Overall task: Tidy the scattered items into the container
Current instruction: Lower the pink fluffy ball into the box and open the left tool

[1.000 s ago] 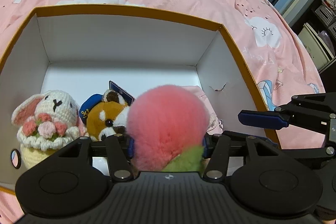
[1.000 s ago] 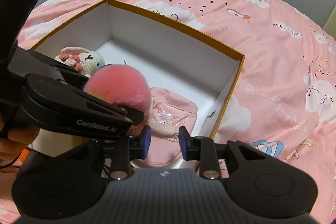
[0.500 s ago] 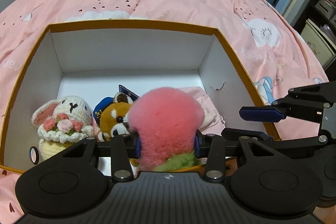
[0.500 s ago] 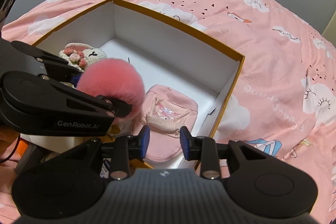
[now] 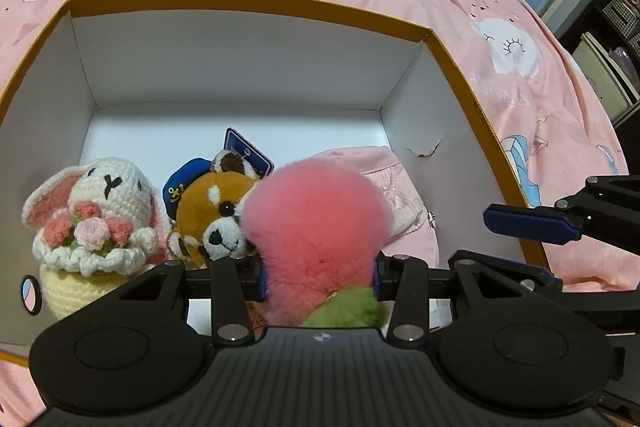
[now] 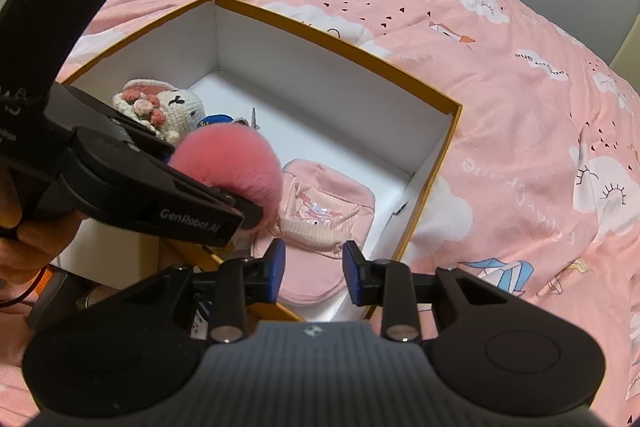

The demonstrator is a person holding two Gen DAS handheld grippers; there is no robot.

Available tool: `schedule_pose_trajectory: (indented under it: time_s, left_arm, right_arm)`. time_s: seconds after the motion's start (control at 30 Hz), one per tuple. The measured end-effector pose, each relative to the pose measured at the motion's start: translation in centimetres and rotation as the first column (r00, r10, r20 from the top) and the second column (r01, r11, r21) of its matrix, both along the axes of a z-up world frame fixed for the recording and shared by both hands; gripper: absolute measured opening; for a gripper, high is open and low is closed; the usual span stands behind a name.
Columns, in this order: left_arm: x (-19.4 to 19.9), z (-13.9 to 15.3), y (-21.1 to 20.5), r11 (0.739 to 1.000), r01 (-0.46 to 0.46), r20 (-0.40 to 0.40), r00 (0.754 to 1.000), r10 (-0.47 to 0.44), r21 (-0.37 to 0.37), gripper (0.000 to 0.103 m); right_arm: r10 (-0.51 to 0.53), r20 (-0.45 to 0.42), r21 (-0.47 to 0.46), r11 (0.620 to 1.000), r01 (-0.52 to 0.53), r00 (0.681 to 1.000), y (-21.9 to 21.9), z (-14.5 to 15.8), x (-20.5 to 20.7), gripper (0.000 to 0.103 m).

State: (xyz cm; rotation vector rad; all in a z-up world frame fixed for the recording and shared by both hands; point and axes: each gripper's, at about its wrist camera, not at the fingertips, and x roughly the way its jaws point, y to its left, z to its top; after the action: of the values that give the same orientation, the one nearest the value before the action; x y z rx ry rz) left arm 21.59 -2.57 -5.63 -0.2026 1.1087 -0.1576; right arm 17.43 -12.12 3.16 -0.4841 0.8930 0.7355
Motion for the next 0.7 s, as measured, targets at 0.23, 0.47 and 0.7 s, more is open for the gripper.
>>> schedule_pose_trajectory:
  time_s: [0.23, 0.47, 0.7]
  left_arm:
    - [-0.2, 0.3, -0.1, 1.0, 0.016, 0.017, 1.0, -0.016, 0.002, 0.052]
    - [-1.5, 2.0, 0.6, 0.999, 0.046, 0.069, 0.997, -0.046, -0.006, 0.055]
    - [-3.5, 4.8, 1.7, 0.999, 0.052, 0.146, 0.988, -0.05, -0.011, 0.056]
  right_arm:
    - [-0.007, 0.006, 0.009, 1.0, 0.007, 1.0, -0.3, 0.3, -0.4, 0.035]
    - [-0.024, 0.016, 0.033, 0.999, 0.024, 1.0, -0.8, 0.4, -0.5, 0.038]
    - [-0.029, 0.042, 0.074, 0.997, 0.026, 0.999, -1.0, 1.2, -1.2, 0.039]
